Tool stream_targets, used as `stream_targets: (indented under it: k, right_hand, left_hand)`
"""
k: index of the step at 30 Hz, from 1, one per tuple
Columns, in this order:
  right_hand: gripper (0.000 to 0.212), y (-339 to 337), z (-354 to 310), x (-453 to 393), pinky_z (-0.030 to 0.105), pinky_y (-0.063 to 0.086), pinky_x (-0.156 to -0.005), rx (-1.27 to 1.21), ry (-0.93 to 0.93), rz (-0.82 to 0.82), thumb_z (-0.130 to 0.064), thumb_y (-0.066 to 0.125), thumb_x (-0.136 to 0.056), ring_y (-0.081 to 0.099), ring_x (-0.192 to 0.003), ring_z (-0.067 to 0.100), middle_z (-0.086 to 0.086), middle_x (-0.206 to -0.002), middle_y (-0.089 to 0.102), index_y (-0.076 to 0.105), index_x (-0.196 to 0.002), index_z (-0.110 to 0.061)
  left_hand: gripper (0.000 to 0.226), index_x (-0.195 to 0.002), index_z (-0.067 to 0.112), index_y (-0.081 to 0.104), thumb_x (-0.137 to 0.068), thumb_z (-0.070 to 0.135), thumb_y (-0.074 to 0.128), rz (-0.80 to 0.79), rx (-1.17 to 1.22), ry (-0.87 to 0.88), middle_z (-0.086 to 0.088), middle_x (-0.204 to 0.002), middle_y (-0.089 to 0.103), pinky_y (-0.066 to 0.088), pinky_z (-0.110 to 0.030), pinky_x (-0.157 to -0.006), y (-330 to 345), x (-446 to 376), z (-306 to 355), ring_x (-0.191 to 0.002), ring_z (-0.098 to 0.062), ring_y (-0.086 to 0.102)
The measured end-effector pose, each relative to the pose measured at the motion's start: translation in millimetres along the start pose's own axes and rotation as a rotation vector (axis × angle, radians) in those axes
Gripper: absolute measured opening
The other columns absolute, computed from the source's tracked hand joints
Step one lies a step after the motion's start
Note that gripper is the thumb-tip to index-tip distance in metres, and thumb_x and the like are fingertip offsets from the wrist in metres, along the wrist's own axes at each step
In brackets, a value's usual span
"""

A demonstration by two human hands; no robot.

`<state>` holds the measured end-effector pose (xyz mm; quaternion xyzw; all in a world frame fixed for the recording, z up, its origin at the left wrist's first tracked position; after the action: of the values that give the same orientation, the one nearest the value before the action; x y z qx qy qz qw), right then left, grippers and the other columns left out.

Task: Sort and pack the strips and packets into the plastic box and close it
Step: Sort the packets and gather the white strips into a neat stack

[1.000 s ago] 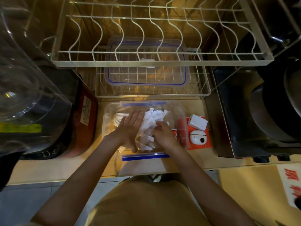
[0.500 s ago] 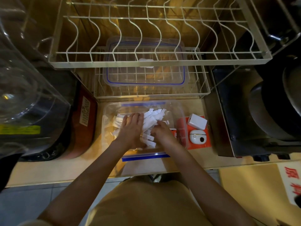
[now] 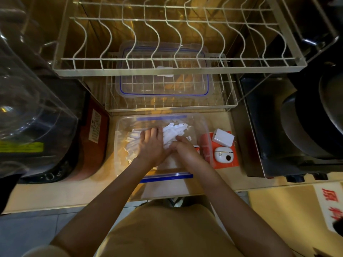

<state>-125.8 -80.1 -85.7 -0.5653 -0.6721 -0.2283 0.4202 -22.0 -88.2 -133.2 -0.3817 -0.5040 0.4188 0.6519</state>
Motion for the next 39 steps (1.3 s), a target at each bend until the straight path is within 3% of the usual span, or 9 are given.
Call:
stream_targets:
  k: [3, 6, 8, 14, 19, 23, 30, 34, 39]
  right_hand:
    - [0.051, 2.2, -0.4, 1.3, 0.029, 0.035, -0.103, 0.052, -0.031, -0.018, -0.009, 0.044, -0.094, 0.033, -0.136, 0.027, 0.010, -0.153, 0.027, 0.030, -0.143, -0.010]
    - [0.050, 3.3, -0.9, 1.9, 0.018, 0.041, -0.071, 0.018, -0.036, -0.004, -0.013, 0.043, -0.095, 0.038, -0.131, 0.026, 0.010, -0.149, 0.034, 0.027, -0.143, -0.012]
    - [0.050, 0.7, 2.0, 0.8, 0.018, 0.038, -0.064, -0.034, -0.053, 0.001, -0.011, 0.046, -0.094, 0.042, -0.127, 0.026, 0.012, -0.144, 0.039, 0.030, -0.142, -0.012]
    - [0.036, -15.1, 10.5, -3.9, 0.046, 0.041, -0.106, -0.214, -0.061, 0.075, -0.007, 0.047, -0.090, 0.053, -0.120, 0.036, 0.023, -0.130, 0.055, 0.051, -0.126, 0.000]
    - [0.035, -29.4, 16.7, 1.4, 0.040, 0.039, -0.107, -0.628, 0.022, 0.062, -0.013, 0.039, -0.097, 0.048, -0.126, 0.039, 0.030, -0.133, 0.050, 0.049, -0.124, 0.006]
    - [0.039, -31.2, 22.2, 6.2, 0.038, 0.040, -0.100, -0.802, 0.067, 0.015, -0.021, 0.038, -0.099, 0.049, -0.124, 0.036, 0.027, -0.132, 0.051, 0.046, -0.127, 0.005]
    - [0.035, -20.3, 23.8, 9.0, 0.037, 0.040, -0.106, -0.705, 0.073, -0.016, -0.012, 0.040, -0.097, 0.048, -0.126, 0.035, 0.026, -0.135, 0.049, 0.045, -0.127, 0.006]
    - [0.037, -13.2, 19.8, 7.7, 0.036, 0.040, -0.107, -0.611, 0.037, -0.064, -0.009, 0.045, -0.095, 0.051, -0.123, 0.030, 0.021, -0.128, 0.054, 0.045, -0.130, 0.002]
    - [0.051, -8.4, 14.5, 10.0, 0.035, 0.046, -0.101, -0.467, -0.160, -0.133, -0.010, 0.065, -0.083, 0.062, -0.108, 0.018, 0.005, -0.116, 0.065, 0.049, -0.131, -0.010]
  left_hand:
    - [0.099, -0.145, 0.005, 0.007, -0.078, 0.066, 0.046, -0.054, -0.088, 0.041, -0.016, -0.146, 0.025, 0.013, -0.043, -0.118, 0.0, -4.5, -0.6, -0.136, -0.032, 0.024]
    - [0.114, -0.145, 0.005, 0.006, -0.066, 0.070, 0.059, -0.077, -0.152, 0.066, -0.015, -0.145, 0.026, 0.020, -0.042, -0.115, 1.6, -5.8, -2.5, -0.133, -0.031, 0.027]
    - [0.110, -0.144, 0.006, 0.009, -0.067, 0.063, 0.063, -0.058, -0.100, 0.047, -0.014, -0.143, 0.028, 0.026, -0.040, -0.111, 1.5, -6.7, -2.2, -0.131, -0.030, 0.029]
    - [0.083, -0.137, 0.006, 0.028, -0.075, 0.046, 0.066, -0.004, -0.080, -0.028, -0.016, -0.137, 0.039, 0.036, -0.040, -0.104, -0.2, -8.8, 1.2, -0.127, -0.031, 0.037]
    - [0.058, -0.129, 0.003, 0.036, -0.081, 0.024, 0.062, -0.053, -0.116, -0.083, -0.023, -0.131, 0.048, 0.039, -0.041, -0.100, -3.5, -16.8, 1.8, -0.121, -0.036, 0.047]
    - [0.046, -0.123, 0.004, 0.043, -0.083, 0.018, 0.061, -0.018, -0.025, -0.116, -0.022, -0.122, 0.057, 0.050, -0.039, -0.084, -2.8, -21.5, -4.4, -0.110, -0.035, 0.058]
    - [0.026, -0.105, 0.012, 0.061, -0.082, 0.024, 0.062, 0.023, 0.225, -0.166, -0.013, -0.103, 0.068, 0.055, -0.037, -0.076, -8.7, -19.2, -9.0, -0.094, -0.029, 0.065]
    - [0.015, -0.096, 0.010, 0.067, -0.087, 0.018, 0.057, -0.101, 0.438, -0.071, -0.007, -0.092, 0.068, 0.044, -0.026, -0.068, -11.0, -11.2, -0.1, -0.081, -0.017, 0.060]
    - [0.021, -0.093, 0.014, 0.071, -0.081, 0.029, 0.063, -0.038, 0.582, 0.101, -0.010, -0.093, 0.073, 0.047, -0.028, -0.071, -24.9, -0.1, 10.2, -0.088, -0.025, 0.067]
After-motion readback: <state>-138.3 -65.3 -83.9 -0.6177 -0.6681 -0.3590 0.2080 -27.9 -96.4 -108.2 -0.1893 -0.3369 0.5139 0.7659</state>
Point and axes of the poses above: each hand's wrist, its own x-axis away from the middle knuckle, its own y-axis out of the palm, z = x × y, the point moved 3 cm from there along -x, towards the middle knuckle
